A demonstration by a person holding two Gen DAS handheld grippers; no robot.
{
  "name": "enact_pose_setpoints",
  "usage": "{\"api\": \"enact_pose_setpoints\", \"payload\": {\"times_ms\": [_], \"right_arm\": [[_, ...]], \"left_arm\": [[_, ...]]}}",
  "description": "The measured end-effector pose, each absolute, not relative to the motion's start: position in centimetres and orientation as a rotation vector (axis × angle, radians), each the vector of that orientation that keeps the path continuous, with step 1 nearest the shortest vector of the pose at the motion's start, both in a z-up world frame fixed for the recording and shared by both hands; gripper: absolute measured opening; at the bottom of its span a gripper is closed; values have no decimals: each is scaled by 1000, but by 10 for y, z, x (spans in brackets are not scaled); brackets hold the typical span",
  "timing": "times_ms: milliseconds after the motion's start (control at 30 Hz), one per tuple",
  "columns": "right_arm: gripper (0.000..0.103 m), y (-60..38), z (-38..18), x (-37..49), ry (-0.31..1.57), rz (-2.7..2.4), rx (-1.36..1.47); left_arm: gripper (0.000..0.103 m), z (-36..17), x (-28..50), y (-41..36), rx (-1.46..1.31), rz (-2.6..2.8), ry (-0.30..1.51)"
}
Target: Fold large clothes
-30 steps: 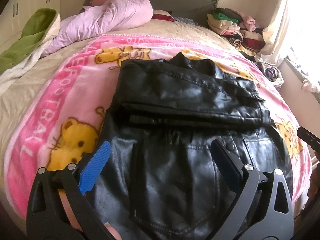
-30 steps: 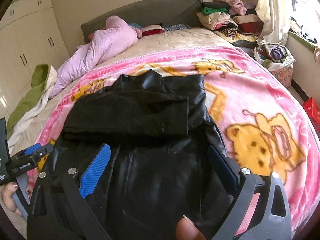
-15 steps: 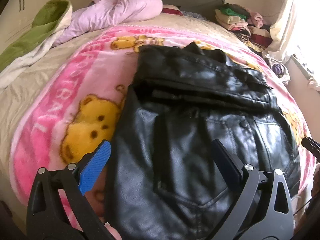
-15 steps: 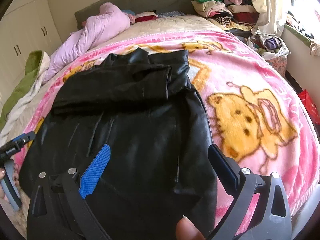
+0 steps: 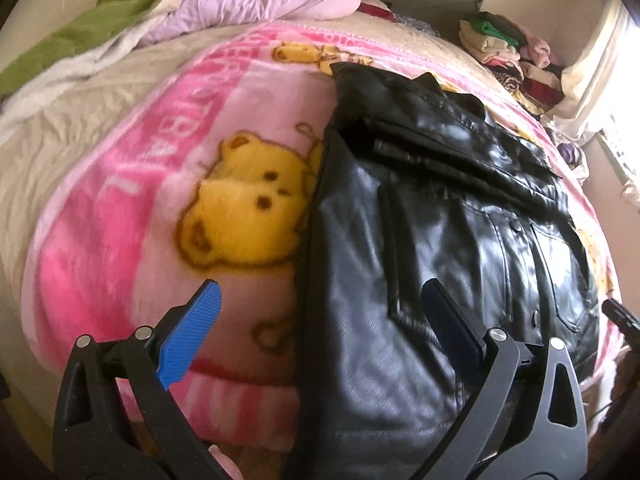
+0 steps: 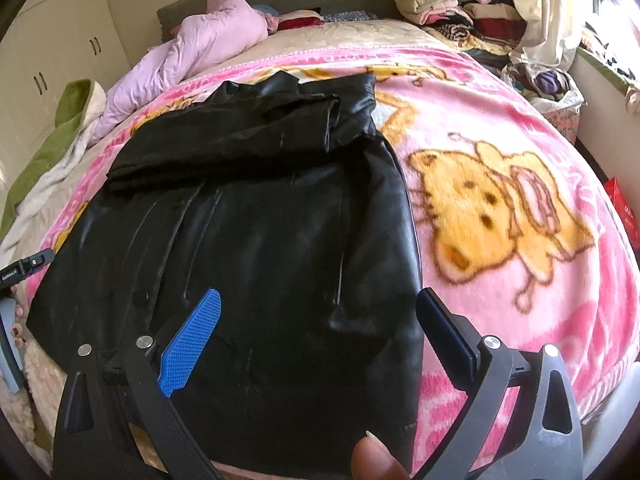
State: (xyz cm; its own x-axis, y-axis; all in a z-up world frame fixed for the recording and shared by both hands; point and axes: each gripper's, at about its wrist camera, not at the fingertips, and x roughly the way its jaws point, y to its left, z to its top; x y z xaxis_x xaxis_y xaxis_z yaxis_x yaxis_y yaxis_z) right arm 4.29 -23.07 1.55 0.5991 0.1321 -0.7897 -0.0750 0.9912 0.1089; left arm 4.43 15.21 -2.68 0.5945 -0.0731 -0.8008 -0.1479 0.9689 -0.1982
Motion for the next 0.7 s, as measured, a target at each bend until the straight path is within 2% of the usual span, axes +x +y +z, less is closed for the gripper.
{"api": "enact_pose_setpoints", "payload": {"times_ms": [300,400,467,500,533,700], "right_arm": [[97,-240,11,31,946,120,56],[97,-244,10,25,957,126,44],[97,-245,9,22,967,126,34],[97,-247,8,20,973,129,31],[97,-248,7,18,980,133,27],[97,-258,-1,12,1027,160,41]], "left_arm": [[93,-42,31,165,-360,-82,1004],[78,-45,29,164,-384,-132,1029],[62,-46,27,162,-396,-177,1046],[59,-47,27,161,-400,-193,1052],[57,-48,27,159,-406,-215,1061],[56,-56,26,149,-414,-280,1092]]}}
